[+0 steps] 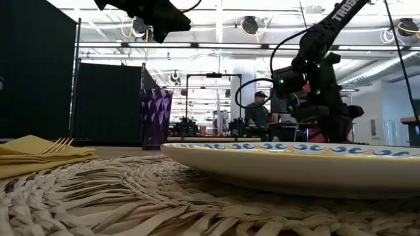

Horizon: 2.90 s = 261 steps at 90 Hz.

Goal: Set table place
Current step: Put the gold knife to the right of the brown placemat

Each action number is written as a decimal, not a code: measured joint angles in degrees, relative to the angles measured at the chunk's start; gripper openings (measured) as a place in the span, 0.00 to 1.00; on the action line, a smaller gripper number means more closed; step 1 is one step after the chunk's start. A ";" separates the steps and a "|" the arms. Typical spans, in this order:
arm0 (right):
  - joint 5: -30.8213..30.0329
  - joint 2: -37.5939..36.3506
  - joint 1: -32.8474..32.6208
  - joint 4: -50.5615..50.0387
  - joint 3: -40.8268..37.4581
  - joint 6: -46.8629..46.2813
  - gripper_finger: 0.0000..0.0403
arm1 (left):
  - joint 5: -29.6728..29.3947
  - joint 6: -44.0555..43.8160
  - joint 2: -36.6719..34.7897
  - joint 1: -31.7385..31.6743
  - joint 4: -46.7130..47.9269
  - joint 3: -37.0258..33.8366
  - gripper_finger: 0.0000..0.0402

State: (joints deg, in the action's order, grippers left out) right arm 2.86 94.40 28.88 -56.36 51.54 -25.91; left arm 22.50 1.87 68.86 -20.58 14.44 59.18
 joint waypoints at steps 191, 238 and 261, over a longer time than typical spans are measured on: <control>-2.92 6.90 5.40 5.82 6.82 24.45 0.01 | -0.52 1.53 0.00 -0.02 0.02 0.00 0.17; -1.11 -7.73 -9.43 -9.56 11.64 -2.17 0.00 | -0.44 1.55 0.00 -0.04 0.17 0.00 0.17; -1.09 -14.36 -30.68 -14.09 11.66 -29.50 0.00 | -0.35 1.62 0.00 -0.07 1.16 0.00 0.17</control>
State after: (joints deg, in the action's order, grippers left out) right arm 1.77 80.04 -1.80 -70.45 63.20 -55.41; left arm 22.16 3.49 68.86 -20.64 15.60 59.18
